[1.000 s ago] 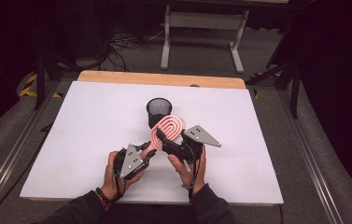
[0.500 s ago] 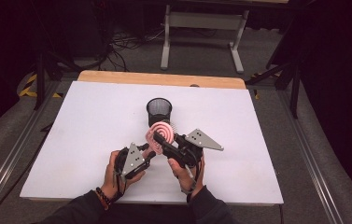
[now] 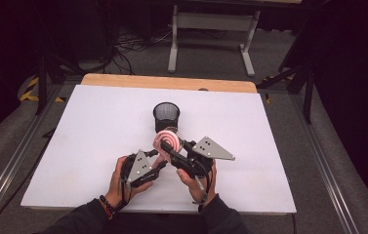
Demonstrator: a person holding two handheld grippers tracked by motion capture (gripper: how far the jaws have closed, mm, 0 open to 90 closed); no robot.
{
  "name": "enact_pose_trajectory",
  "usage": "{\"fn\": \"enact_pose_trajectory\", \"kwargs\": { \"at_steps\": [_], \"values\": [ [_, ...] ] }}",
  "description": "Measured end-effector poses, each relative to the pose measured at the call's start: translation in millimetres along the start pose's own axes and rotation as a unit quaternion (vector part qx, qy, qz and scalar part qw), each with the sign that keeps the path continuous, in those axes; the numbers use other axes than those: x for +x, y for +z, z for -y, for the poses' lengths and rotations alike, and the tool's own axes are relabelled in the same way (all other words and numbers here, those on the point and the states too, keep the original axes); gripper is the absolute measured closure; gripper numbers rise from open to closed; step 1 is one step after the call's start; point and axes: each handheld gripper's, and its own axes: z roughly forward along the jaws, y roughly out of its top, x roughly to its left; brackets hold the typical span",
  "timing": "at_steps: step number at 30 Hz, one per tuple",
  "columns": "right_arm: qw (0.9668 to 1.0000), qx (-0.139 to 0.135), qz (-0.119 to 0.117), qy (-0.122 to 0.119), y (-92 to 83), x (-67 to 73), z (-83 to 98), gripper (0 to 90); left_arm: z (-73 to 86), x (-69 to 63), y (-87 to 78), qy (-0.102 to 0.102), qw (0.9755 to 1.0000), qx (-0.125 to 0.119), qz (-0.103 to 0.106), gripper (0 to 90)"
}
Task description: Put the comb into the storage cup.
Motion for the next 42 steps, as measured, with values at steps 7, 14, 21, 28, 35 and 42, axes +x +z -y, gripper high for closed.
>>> {"fn": "enact_pose_trajectory", "kwargs": {
  "at_steps": [7, 14, 21, 28, 35, 42],
  "values": [
    [0.9998, -0.004, 0.004, -0.018, -4.6, 1.3, -2.4, 62.7, 1.8, 2.2, 0.5, 0.0, 0.9999, -0.004, 0.014, 47.4],
    [0.9988, -0.011, 0.026, -0.039, -13.5, -0.6, -9.5, 62.9, 3.4, 2.5, -0.5, 0.0, 0.9993, 0.0, 0.038, 39.2],
    [0.9974, -0.012, 0.042, -0.058, -19.8, -3.6, -12.5, 62.9, 4.7, 9.0, -4.2, 0.0, 0.9984, 0.003, 0.057, 34.1],
    [0.9962, -0.014, 0.053, -0.068, -25.3, -7.5, -15.4, 62.9, 6.3, 23.9, -14.3, 0.002, 0.998, 0.006, 0.063, 25.6],
    [0.9955, -0.012, 0.058, -0.074, -29.1, -11.6, -15.3, 62.9, 8.8, 34.2, -24.7, 0.005, 0.9976, 0.003, 0.069, 22.8],
    [0.9956, -0.013, 0.062, -0.07, -32.5, -17.4, -16.6, 62.9, 11.6, 43.6, -35.9, 0.021, 0.9982, 0.017, 0.054, 19.9]
  ]
}}
